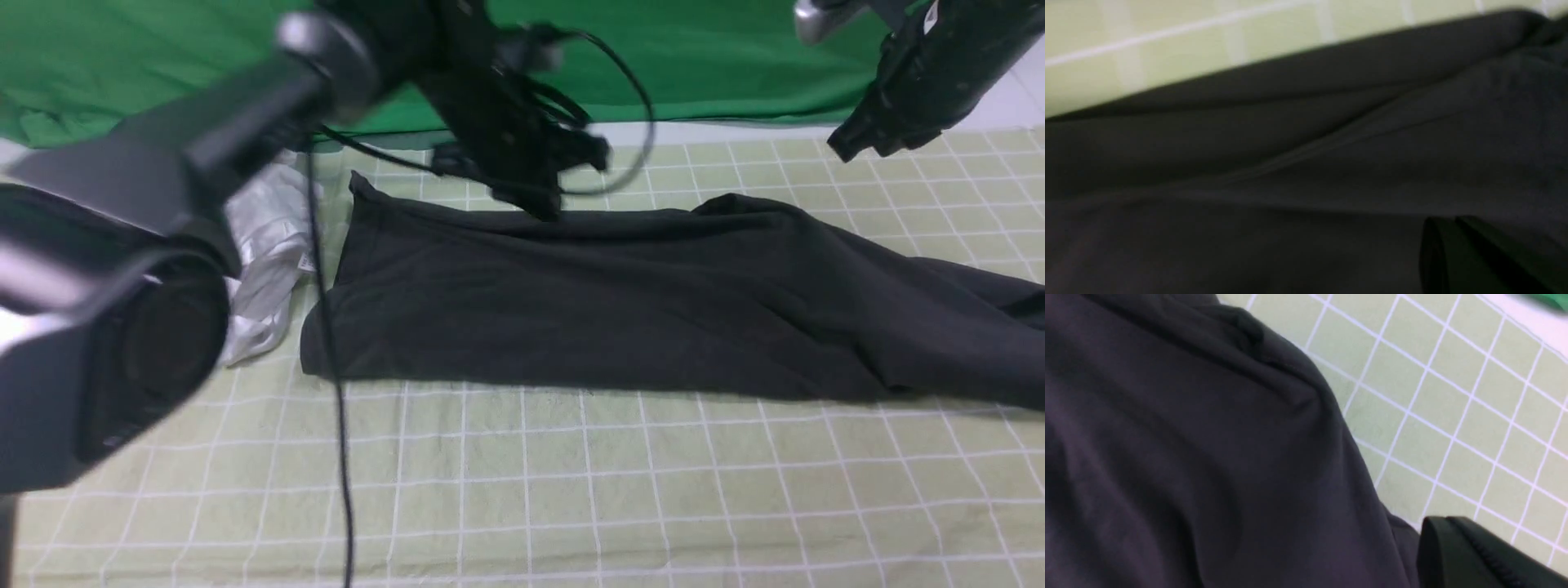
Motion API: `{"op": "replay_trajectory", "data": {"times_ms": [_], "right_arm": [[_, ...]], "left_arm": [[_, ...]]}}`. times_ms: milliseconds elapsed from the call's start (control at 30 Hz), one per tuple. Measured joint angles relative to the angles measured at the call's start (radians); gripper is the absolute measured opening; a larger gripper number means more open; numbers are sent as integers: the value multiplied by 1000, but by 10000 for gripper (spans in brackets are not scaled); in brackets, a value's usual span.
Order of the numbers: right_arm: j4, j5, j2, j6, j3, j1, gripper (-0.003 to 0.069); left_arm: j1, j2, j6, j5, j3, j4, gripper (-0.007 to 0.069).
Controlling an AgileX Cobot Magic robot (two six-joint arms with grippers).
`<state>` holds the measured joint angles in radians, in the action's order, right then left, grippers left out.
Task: Fold a long-sleeved shirt over a green coffee tablecloth.
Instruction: 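Fold the black garment in half by bringing its near edge over to the far edge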
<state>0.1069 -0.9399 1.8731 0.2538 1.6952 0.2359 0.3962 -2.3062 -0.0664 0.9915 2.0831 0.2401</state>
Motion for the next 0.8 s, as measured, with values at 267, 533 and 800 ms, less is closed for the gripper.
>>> {"op": "replay_trajectory", "data": {"times_ms": [267, 533, 800], "right_arm": [[-12, -128, -140, 16, 0, -1, 4], [-15, -255, -290, 16, -3, -2, 3], [-26, -247, -329, 38, -156, -89, 3]], "left_arm": [[33, -142, 13, -220, 0, -3, 4], [29, -171, -7, -398, 12, -38, 8], [-45, -160, -24, -199, 136, 20, 11]]}}
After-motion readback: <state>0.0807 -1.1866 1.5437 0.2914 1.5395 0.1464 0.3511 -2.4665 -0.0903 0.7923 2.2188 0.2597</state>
